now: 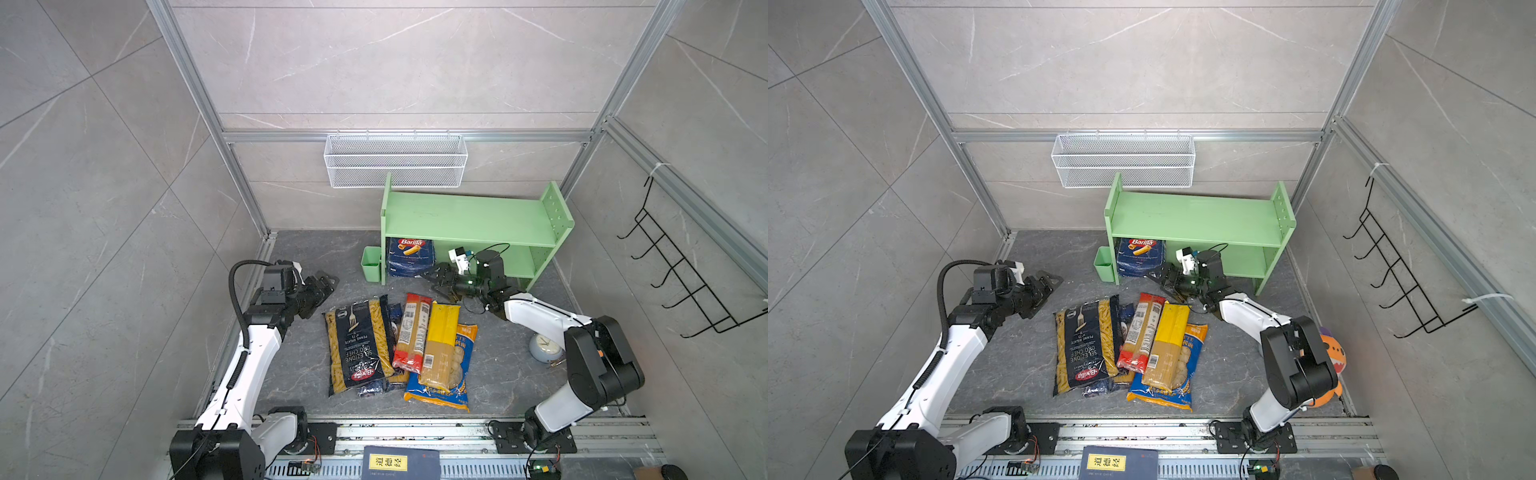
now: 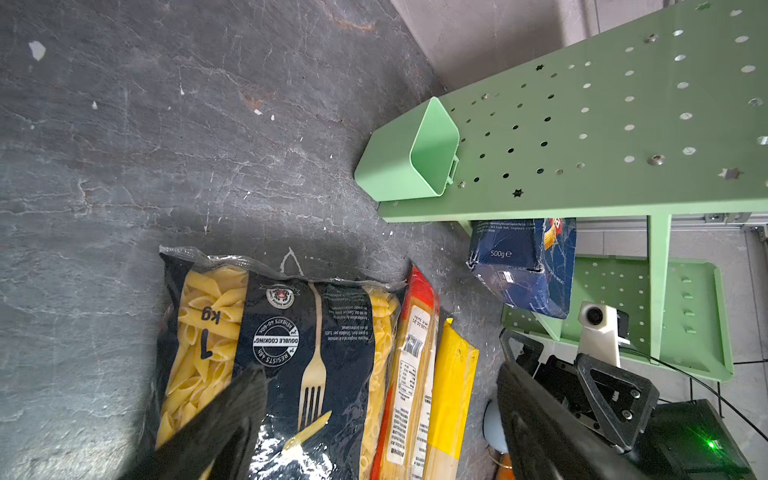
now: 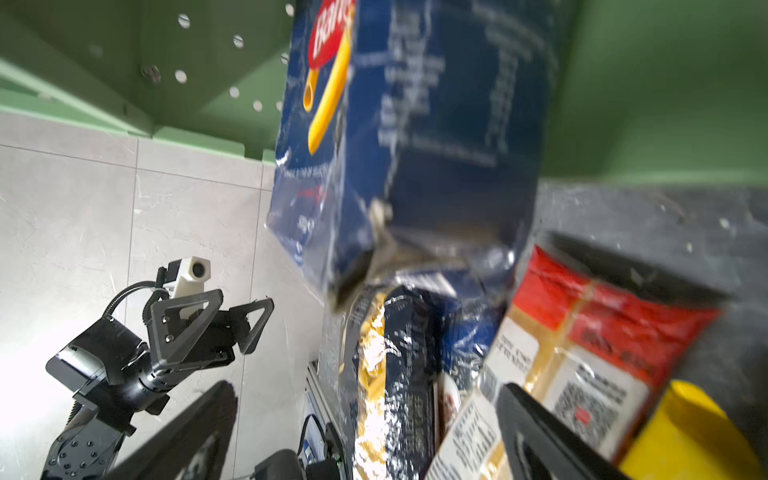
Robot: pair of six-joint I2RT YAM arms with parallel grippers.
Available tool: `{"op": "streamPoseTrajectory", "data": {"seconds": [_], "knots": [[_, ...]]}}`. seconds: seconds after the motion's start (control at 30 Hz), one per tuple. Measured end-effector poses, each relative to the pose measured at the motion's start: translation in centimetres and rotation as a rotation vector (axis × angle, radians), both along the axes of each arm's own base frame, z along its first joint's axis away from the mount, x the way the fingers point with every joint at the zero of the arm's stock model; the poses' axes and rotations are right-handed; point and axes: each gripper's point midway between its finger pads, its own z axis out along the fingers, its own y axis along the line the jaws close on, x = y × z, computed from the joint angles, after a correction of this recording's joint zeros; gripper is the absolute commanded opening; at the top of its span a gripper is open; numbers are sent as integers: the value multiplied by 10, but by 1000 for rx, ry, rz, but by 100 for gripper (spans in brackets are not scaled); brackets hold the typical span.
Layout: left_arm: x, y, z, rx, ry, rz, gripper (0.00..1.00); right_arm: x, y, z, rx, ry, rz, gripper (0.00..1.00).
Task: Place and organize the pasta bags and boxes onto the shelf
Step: 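Release the box and withdraw the right gripper from the shelf, then reach both grippers toward the yellow spaghetti pack in the pile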
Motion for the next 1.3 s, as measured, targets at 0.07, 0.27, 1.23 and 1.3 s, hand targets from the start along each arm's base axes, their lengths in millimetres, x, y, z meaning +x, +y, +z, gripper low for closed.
{"op": "streamPoseTrajectory", "data": {"seconds": [0.07,0.27,1.23,1.3], "knots": [[-5,0,-2,-1,4,2,89,-9,-3,0,-13,8,5,99],[-25,1,-9,-9,8,9,89,-39,-11,-3,-90,41,23,99],[-135,-134,-76,273,132,-290,85,-205,-44,-45,-386,225,182,98],[-135,-151,-76,283,123,-311,85,-211,-48,-49,-390,233,183,98]]}}
